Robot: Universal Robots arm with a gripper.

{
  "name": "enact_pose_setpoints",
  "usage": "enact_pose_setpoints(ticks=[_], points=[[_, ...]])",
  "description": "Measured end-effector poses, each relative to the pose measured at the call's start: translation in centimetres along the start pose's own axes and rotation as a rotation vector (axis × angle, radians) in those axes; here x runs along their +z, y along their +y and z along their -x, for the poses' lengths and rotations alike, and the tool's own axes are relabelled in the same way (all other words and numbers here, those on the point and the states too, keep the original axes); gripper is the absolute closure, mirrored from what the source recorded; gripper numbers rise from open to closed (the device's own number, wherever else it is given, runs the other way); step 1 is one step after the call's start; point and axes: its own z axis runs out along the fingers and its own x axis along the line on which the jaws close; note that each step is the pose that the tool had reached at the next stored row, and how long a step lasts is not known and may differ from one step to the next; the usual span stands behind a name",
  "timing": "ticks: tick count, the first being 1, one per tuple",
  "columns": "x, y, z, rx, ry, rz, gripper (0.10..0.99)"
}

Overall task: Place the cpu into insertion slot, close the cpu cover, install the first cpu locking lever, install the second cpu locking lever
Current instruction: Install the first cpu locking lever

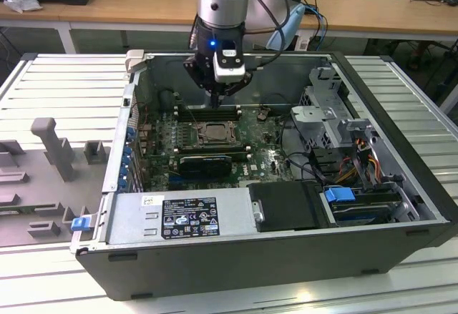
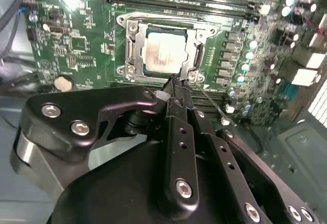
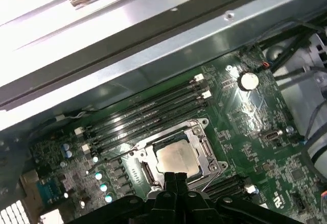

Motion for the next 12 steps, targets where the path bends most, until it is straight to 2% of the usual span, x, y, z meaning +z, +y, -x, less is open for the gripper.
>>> enact_pose_setpoints(ticks=[1,7,12], points=[[0.0,0.0,0.0,-0.039,0.001,-0.001,0.98],[0.01,0.0,0.0,-0.191,0.0052,-0.005,0.98],[0.02,-0.33,-0.78,-0.206,0.0031,-0.005,0.98]])
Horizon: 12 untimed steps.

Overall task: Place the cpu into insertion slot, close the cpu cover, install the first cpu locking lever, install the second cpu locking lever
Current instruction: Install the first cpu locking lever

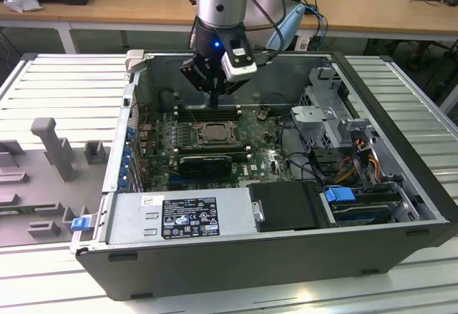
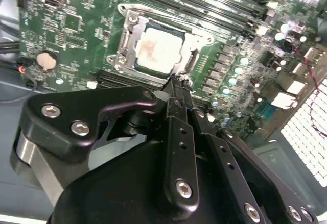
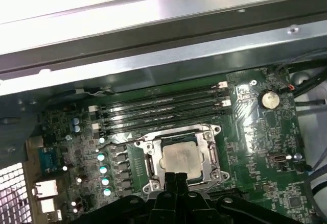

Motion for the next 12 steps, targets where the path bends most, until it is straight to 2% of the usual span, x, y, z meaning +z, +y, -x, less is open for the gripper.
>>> enact_pose_setpoints(ticks=[1,2,5,7,8,11,12], points=[[0.03,-0.11,-0.57,-0.001,-0.0001,0.0,0.98],[0.05,-0.14,-0.76,-0.003,0.0,0.0,0.98],[0.1,-0.15,-0.78,-0.047,0.0012,-0.001,0.98],[0.14,-0.16,-0.78,-0.115,0.0031,-0.003,0.98],[0.14,-0.16,-0.79,-0.127,0.0032,-0.003,0.98],[0.18,-0.24,-1.24,-0.135,0.0019,-0.003,0.98],[0.2,-0.33,-1.74,-0.136,0.0008,-0.003,0.98]])
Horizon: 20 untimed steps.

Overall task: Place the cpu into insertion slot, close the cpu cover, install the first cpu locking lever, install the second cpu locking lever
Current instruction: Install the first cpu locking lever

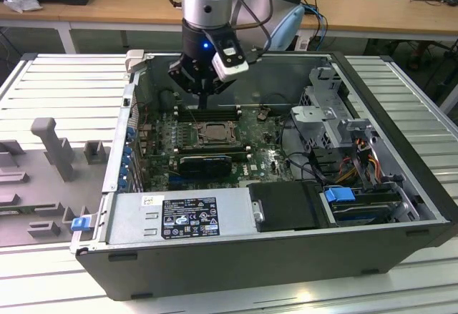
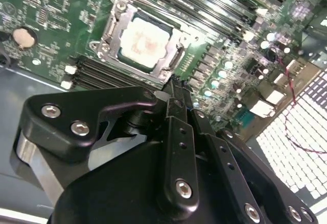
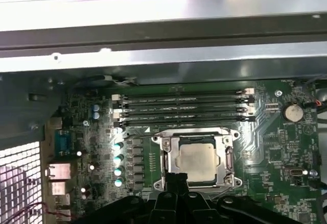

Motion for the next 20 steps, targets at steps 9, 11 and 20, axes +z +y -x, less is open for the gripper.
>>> enact_pose_setpoints(ticks=[9,11,20], points=[[0.12,-0.07,-1.35,-0.051,0.0012,0.0,0.98],[0.18,-0.11,-2.08,-0.052,0.001,0.0,0.98],[0.2,-0.14,-2.68,-0.053,0.001,0.0,0.98]])
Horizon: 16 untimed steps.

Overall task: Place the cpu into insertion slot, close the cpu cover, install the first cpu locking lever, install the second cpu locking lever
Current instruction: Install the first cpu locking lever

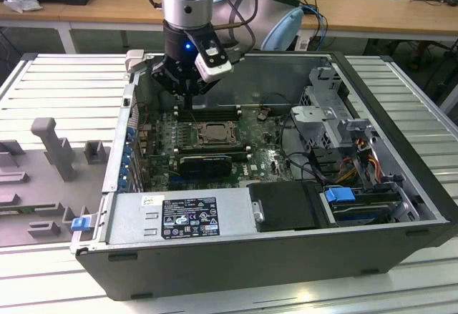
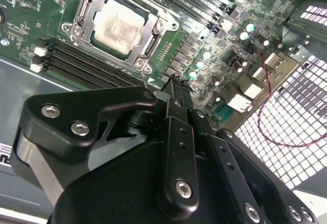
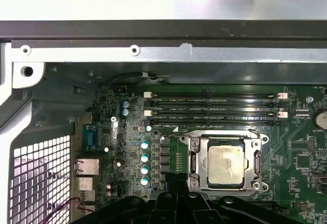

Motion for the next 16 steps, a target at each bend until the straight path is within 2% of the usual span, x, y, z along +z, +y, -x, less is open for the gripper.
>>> enact_pose_setpoints(ticks=[5,8,10,12,16], points=[[0.01,0.0,-0.12,0.0,0.0,0.0,0.98],[0.03,-0.01,-0.48,-0.001,-0.0005,0.0,0.98],[0.1,0.0,-1.05,-0.002,-0.0025,0.0,0.98],[0.22,0.03,-1.31,-0.003,-0.0048,0.0,0.98],[0.79,0.17,-1.94,-0.007,-0.0136,0.0,0.98]])
